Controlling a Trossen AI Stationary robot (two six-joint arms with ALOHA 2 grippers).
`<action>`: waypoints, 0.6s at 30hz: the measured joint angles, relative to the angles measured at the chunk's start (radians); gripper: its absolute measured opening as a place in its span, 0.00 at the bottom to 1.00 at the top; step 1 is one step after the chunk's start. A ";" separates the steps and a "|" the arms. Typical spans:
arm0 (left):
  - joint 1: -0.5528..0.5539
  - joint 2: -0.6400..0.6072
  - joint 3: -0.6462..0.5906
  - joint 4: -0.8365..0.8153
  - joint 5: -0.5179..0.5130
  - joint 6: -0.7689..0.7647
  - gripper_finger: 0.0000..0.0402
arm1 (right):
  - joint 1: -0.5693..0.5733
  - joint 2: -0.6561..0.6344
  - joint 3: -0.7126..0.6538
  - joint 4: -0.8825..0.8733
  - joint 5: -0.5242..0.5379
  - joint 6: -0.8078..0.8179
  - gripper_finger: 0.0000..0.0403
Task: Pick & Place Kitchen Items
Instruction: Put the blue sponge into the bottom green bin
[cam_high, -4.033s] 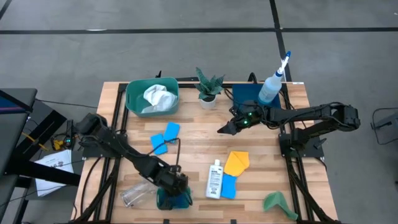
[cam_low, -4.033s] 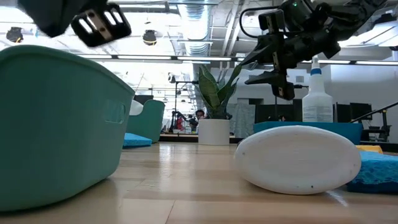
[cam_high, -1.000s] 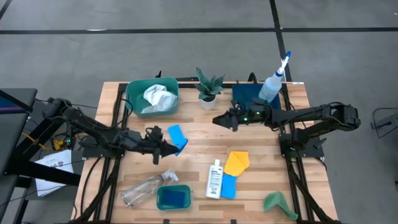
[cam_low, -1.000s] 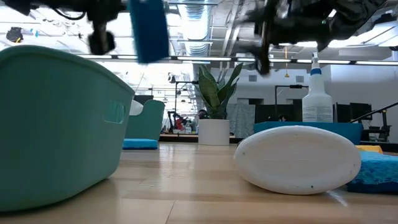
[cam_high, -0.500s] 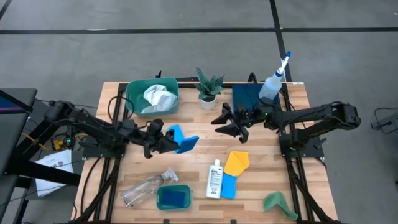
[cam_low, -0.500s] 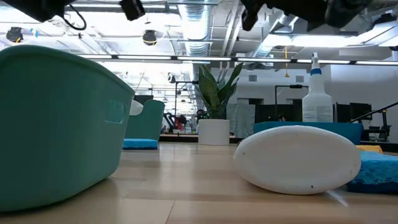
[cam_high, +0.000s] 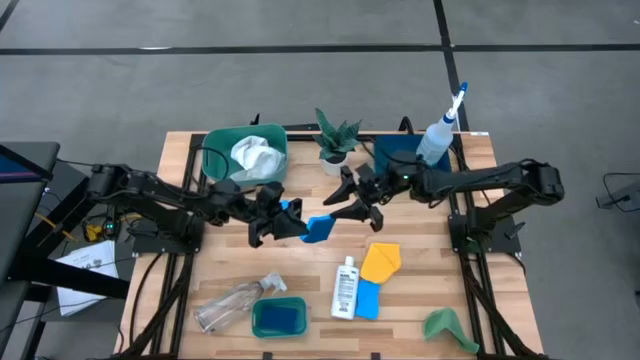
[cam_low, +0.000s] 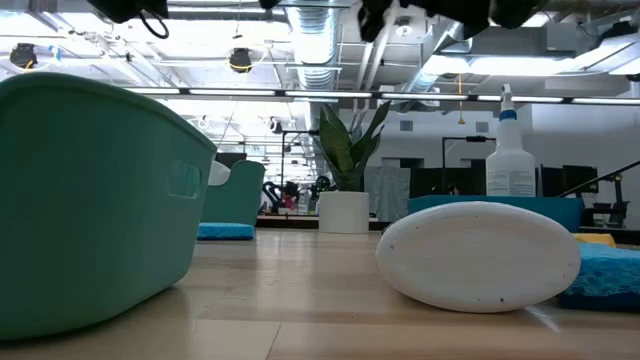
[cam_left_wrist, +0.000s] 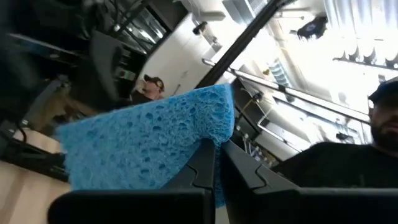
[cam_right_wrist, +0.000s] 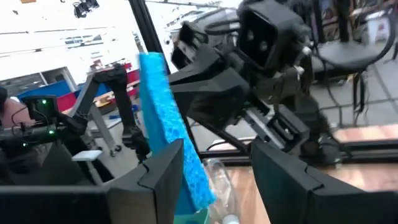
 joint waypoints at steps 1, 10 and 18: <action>0.005 0.003 0.005 0.000 0.016 0.001 0.00 | 0.000 0.014 0.011 0.000 -0.012 0.007 0.45; 0.011 0.001 0.007 -0.046 0.076 0.009 0.01 | -0.006 0.056 0.056 0.013 -0.093 0.033 0.45; 0.033 0.002 0.006 -0.100 0.083 0.015 0.01 | -0.021 0.033 0.059 0.067 -0.169 0.071 0.45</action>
